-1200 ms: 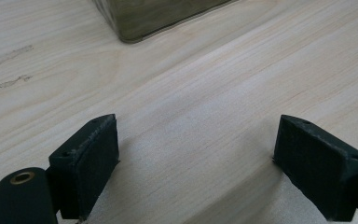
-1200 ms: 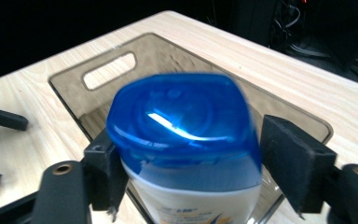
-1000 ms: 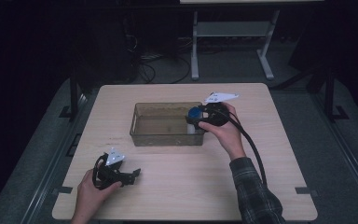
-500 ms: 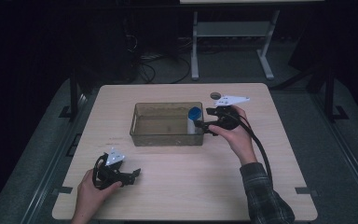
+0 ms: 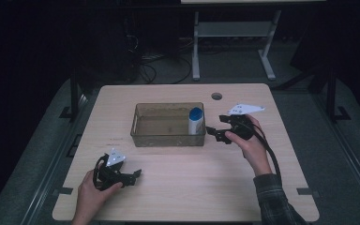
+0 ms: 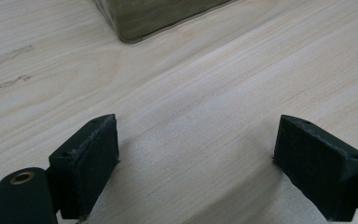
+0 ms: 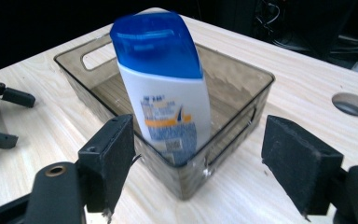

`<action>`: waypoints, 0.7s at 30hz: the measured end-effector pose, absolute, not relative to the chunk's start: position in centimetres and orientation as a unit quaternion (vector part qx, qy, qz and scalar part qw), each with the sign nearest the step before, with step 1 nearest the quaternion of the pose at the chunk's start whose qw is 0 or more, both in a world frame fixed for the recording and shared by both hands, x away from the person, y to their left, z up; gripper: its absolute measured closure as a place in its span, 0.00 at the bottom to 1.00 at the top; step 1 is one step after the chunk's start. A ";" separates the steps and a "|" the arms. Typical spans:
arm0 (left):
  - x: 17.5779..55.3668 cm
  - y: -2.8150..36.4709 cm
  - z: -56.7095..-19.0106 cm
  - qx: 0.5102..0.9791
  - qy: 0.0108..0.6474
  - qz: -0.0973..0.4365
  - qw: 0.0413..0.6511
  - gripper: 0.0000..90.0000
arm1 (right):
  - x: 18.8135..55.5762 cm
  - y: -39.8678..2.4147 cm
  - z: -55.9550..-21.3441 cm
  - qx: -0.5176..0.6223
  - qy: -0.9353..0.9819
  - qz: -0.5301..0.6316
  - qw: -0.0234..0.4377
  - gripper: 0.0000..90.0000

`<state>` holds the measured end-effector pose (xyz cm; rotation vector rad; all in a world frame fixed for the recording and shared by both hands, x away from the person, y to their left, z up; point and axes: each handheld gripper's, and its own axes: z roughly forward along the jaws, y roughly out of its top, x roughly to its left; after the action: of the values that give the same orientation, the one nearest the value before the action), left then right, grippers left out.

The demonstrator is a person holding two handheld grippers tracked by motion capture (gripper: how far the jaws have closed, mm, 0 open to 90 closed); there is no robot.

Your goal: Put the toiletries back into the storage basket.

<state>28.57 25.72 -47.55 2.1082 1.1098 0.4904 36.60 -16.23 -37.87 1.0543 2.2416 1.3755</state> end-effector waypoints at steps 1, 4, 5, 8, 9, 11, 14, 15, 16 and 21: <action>28.6 25.7 -47.5 0.813 0.428 0.189 0.347 0.14 | 36.2 -16.7 -38.0 0.372 0.779 0.481 0.155 0.29; 28.6 25.7 -47.5 0.814 0.427 0.189 0.346 0.14 | 35.6 -17.4 -38.1 0.376 0.776 0.481 0.158 0.29; 28.6 25.7 -47.5 0.812 0.428 0.189 0.348 0.14 | 35.4 -17.6 -38.2 0.377 0.775 0.481 0.159 0.29; 28.6 25.7 -47.6 0.812 0.428 0.189 0.348 0.14 | 34.9 -18.2 -38.5 0.380 0.774 0.479 0.162 0.29; 28.6 25.7 -47.5 0.813 0.428 0.189 0.348 0.14 | 34.8 -18.4 -38.6 0.382 0.774 0.477 0.164 0.29; 28.6 25.7 -47.5 0.813 0.427 0.189 0.347 0.14 | 34.4 -18.9 -38.9 0.385 0.773 0.477 0.166 0.29; 28.6 25.7 -47.6 0.812 0.428 0.189 0.349 0.14 | 33.9 -19.4 -39.2 0.389 0.772 0.474 0.168 0.29; 28.6 25.7 -47.6 0.812 0.429 0.189 0.349 0.14 | 33.6 -19.7 -39.5 0.391 0.771 0.472 0.171 0.29; 28.6 25.7 -47.6 0.812 0.429 0.189 0.349 0.14 | 33.4 -19.9 -39.7 0.392 0.770 0.473 0.171 0.29; 28.6 25.7 -47.6 0.812 0.428 0.189 0.348 0.14 | 32.5 -20.9 -40.6 0.398 0.771 0.466 0.175 0.29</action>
<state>28.56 25.71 -47.57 2.1048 1.1105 0.4904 32.55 -20.88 -40.56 1.1276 2.1845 1.3194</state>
